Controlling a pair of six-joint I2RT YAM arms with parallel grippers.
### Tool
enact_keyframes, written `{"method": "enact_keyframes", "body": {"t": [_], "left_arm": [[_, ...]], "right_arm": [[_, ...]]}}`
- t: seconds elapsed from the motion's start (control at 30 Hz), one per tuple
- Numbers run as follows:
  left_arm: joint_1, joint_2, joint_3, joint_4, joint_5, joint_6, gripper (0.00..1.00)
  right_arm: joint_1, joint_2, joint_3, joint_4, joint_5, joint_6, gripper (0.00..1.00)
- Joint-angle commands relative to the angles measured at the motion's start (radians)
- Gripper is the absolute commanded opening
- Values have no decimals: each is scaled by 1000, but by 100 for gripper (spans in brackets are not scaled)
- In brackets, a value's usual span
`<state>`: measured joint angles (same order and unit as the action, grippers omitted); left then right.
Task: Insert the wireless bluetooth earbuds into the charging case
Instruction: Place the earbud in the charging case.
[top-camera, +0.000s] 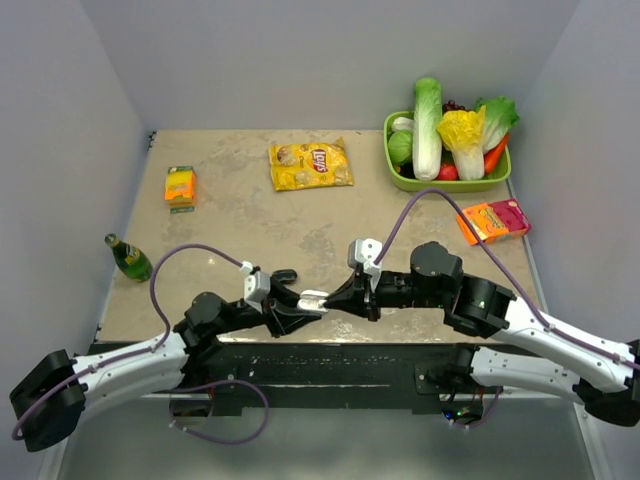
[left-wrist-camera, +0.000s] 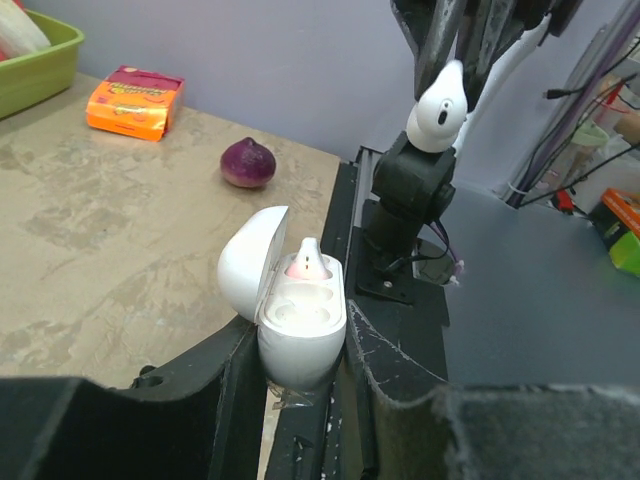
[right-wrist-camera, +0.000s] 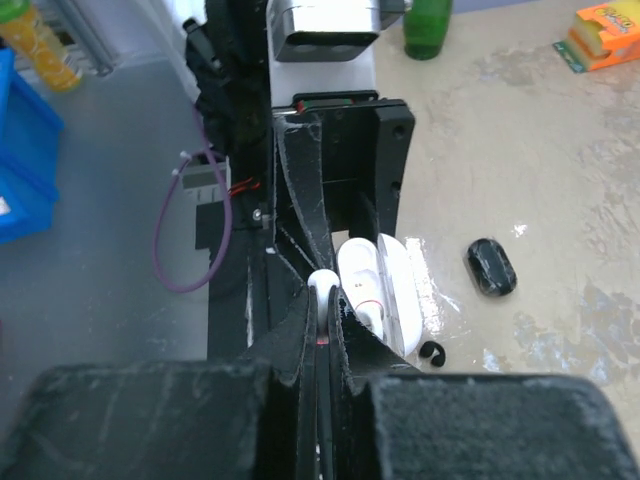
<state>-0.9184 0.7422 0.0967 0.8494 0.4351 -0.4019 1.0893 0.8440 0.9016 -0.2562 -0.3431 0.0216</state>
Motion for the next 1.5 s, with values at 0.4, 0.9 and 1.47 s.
{"method": "enact_keyframes", "body": {"t": [0.4, 0.9, 1.47], "left_arm": [[-33, 126, 124, 54, 163, 34, 0], [-65, 97, 107, 63, 137, 57, 0], [-66, 86, 104, 89, 94, 57, 0]], "right_arm": [[81, 87, 68, -71, 41, -60, 0], [92, 119, 62, -81, 96, -55, 0], [115, 133, 46, -74, 116, -34, 0]]}}
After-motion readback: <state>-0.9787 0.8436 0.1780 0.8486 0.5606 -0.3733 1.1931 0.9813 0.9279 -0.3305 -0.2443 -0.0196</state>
